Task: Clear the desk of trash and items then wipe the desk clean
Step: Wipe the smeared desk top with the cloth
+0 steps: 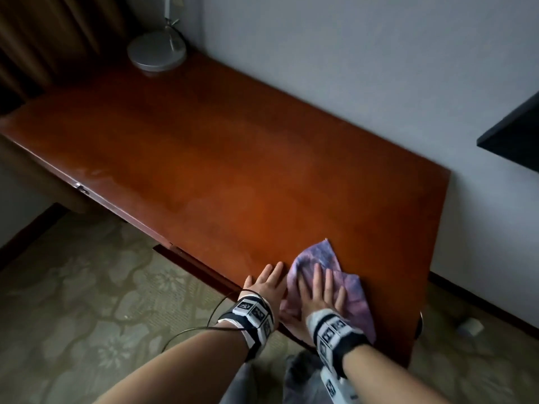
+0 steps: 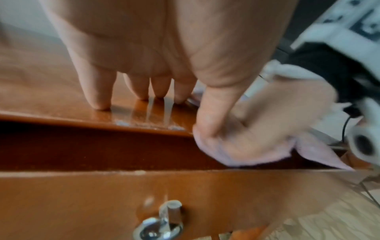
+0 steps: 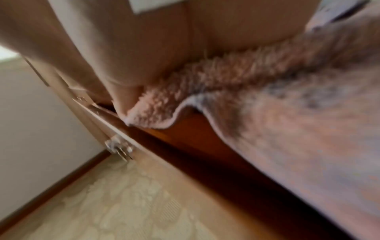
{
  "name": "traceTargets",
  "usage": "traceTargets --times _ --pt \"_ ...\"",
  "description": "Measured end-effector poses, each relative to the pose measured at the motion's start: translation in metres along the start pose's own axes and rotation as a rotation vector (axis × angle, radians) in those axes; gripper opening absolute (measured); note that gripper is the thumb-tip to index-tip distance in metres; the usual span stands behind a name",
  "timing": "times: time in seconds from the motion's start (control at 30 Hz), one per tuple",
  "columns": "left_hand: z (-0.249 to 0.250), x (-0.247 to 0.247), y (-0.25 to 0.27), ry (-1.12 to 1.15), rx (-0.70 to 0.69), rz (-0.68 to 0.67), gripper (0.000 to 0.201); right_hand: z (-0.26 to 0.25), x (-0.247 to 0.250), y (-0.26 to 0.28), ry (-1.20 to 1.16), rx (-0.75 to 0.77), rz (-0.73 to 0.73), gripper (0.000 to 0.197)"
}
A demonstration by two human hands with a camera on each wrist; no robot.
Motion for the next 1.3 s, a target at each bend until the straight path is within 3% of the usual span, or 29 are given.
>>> traceTargets --times 0.03,0.1,0.17,0.23,0.33,0.4,0.5,0.63,0.73,0.87,0.97,1.13,1.23,1.3 --pt "-0.002 0.003 -0.001 0.026 -0.001 0.022 0.084 0.009 -0.002 0.013 0.023 0.027 0.055 0.082" --pt "-0.012 0.008 0.0 0.056 0.012 0.075 0.08 0.02 -0.008 0.026 0.002 0.031 0.055 0.102" --pt "-0.034 0.01 0.004 0.089 0.067 0.131 0.077 0.017 -0.007 0.021 -0.051 -0.103 -0.018 0.113" --pt "-0.063 0.011 0.011 0.121 0.129 0.169 0.074 -0.005 0.012 -0.001 -0.03 -0.194 0.059 0.118" --pt "-0.11 0.008 0.023 0.113 0.178 0.163 0.071 -0.05 0.027 -0.044 -0.055 -0.287 0.056 0.125" --pt "-0.13 0.005 0.026 0.086 0.153 0.12 0.072 -0.079 0.026 -0.067 -0.04 -0.226 0.097 0.118" --pt "-0.141 0.003 0.024 0.096 0.108 0.056 0.076 -0.099 0.01 -0.06 -0.023 -0.112 0.014 0.093" --pt "-0.137 0.001 0.021 0.125 0.11 0.027 0.082 -0.078 0.0 -0.031 0.099 0.062 0.049 0.098" --pt "-0.14 -0.003 0.022 0.125 0.098 0.04 0.085 -0.081 0.002 -0.049 -0.008 -0.068 0.011 0.099" --pt "-0.145 -0.002 0.022 0.149 0.073 0.004 0.086 -0.122 0.021 -0.104 -0.122 -0.174 0.082 0.103" --pt "-0.149 0.004 0.022 0.176 0.101 0.029 0.083 -0.136 0.021 -0.118 -0.061 -0.14 0.07 0.099" --pt "-0.19 0.019 0.016 0.173 0.259 0.148 0.084 -0.148 -0.004 -0.077 0.022 0.08 0.001 0.084" --pt "-0.214 0.03 0.011 0.186 0.283 0.16 0.081 -0.163 -0.006 -0.091 -0.026 0.022 -0.023 0.084" --pt "-0.226 0.035 0.011 0.197 0.266 0.129 0.078 -0.186 0.008 -0.121 -0.046 -0.007 0.063 0.083"
Point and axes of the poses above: each hand's wrist, its own y-axis away from the middle knuckle, its own x-axis out of the back of the hand, z = x × y, the point moved 4 cm from there along -y, towards the middle knuckle, and after that the axes turned 11 degrees about x, right-handed, at the moved point
